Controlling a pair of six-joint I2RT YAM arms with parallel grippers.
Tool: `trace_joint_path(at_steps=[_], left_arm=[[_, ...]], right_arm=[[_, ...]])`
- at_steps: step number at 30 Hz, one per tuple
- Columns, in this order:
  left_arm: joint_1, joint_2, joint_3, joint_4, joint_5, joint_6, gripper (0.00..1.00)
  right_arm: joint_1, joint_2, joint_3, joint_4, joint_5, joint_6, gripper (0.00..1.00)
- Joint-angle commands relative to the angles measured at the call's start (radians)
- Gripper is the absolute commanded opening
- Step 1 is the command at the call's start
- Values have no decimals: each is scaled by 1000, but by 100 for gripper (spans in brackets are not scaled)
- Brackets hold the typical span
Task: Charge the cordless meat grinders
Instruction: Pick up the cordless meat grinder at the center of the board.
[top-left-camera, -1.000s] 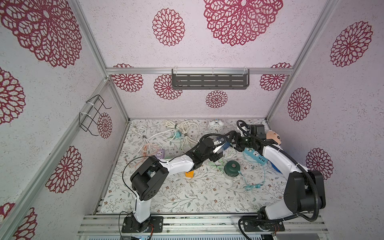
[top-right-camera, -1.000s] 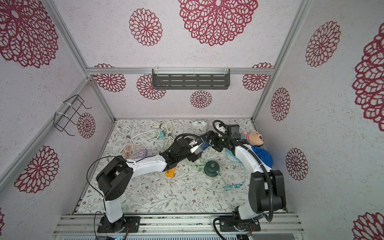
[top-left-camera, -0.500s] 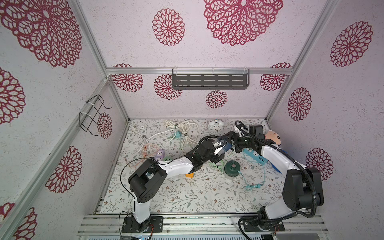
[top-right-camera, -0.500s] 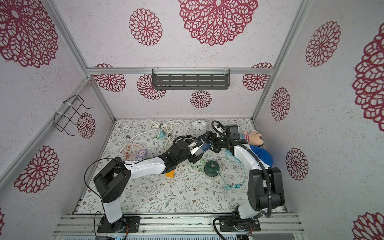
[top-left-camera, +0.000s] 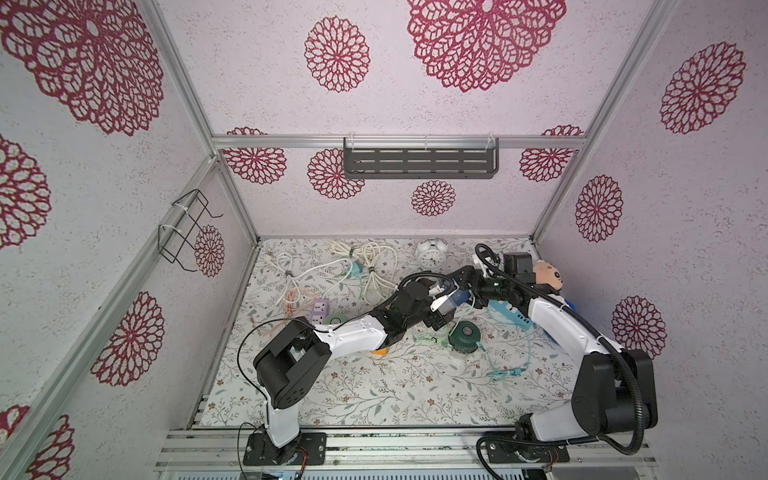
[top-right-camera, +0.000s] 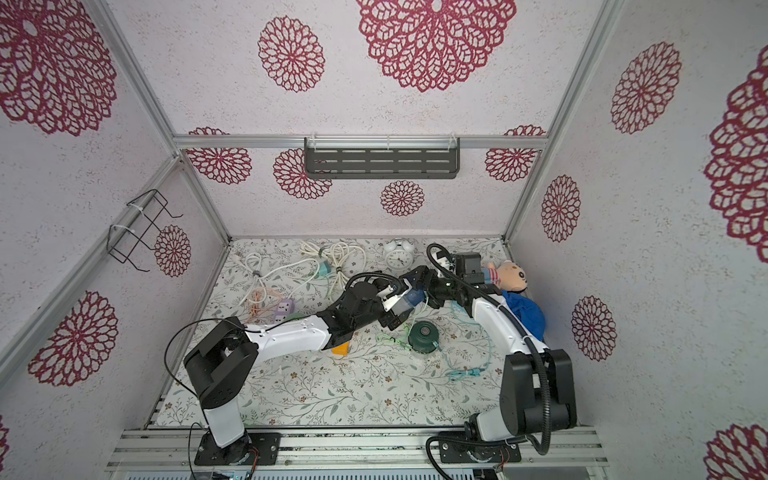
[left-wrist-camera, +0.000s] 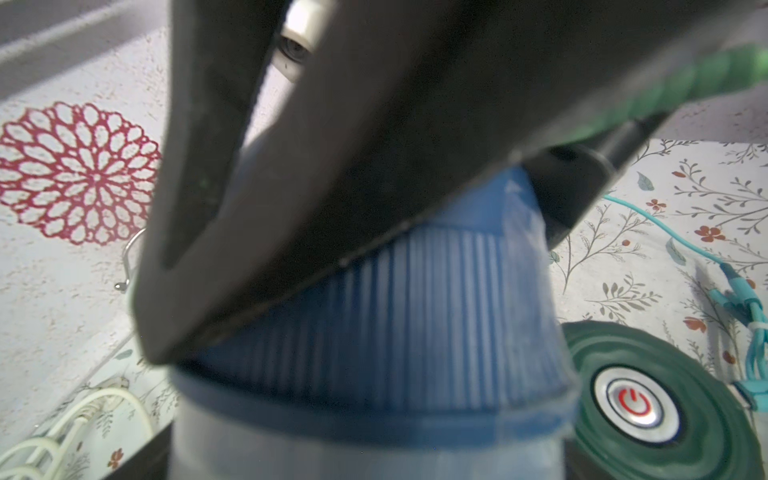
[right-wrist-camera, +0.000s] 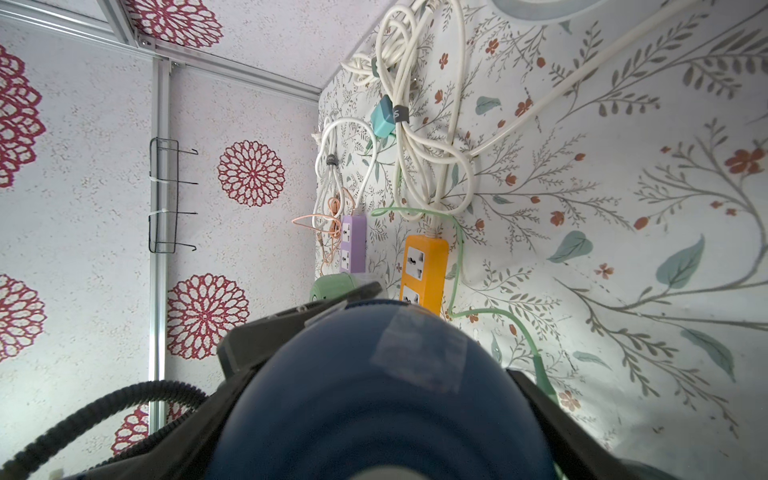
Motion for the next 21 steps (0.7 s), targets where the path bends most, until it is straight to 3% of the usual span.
trace_joint_path(at_steps=[1,6,11,14,21], left_arm=[[-3,-29,46,86,-46,-26,97],[-6,-45,24,92,-104,-27,97],[-10,-103,-27,25,-239,-46,97],[-16,-159,-79,-34,-357,-99,97],[-24,-327,-246,-104,-424,-223,97]], right_arm=[[23,-42,31,-68,-25,-71,78],[10,-7,57,-69,52,-88,73],[5,54,130,-141,221,-166,71],[5,100,167,-178,358,-217,71],[7,216,217,-171,493,-252,69]])
